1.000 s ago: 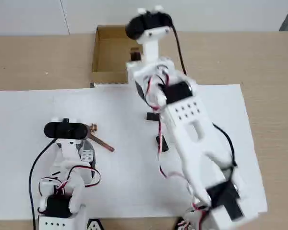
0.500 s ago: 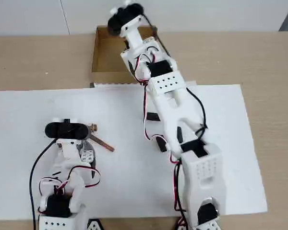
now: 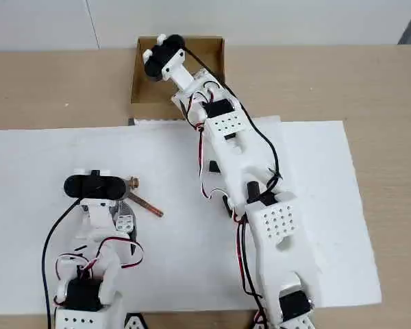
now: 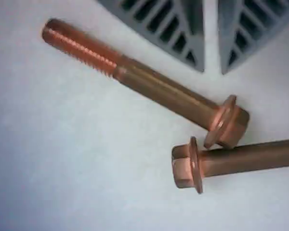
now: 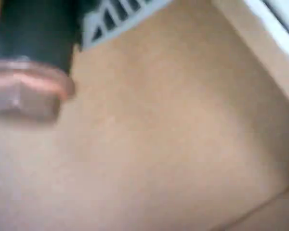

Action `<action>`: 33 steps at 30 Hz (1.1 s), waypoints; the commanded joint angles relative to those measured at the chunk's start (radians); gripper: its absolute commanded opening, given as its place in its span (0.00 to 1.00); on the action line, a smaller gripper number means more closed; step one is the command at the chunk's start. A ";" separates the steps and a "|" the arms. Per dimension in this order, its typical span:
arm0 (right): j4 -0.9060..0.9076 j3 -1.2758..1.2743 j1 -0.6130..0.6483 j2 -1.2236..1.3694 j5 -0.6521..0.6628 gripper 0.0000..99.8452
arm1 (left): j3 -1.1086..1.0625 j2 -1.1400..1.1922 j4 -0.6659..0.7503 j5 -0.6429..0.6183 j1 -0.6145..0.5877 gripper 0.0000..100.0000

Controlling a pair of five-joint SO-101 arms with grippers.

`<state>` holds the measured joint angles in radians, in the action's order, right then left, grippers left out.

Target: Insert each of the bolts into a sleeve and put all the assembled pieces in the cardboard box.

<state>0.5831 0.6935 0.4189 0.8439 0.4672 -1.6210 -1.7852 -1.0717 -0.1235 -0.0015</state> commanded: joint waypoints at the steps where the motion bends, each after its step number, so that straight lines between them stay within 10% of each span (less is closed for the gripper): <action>1: 0.038 0.074 -0.002 -0.033 0.003 0.14 | 0.002 -0.011 -0.006 0.006 -0.006 0.01; 33: 0.694 0.074 0.004 -0.510 -0.103 0.00 | 0.002 -0.011 -0.006 0.006 -0.006 0.01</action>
<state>1.2152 0.7181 0.4189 0.4296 0.4396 -1.6210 -1.7852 -1.0717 -0.1235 -0.0015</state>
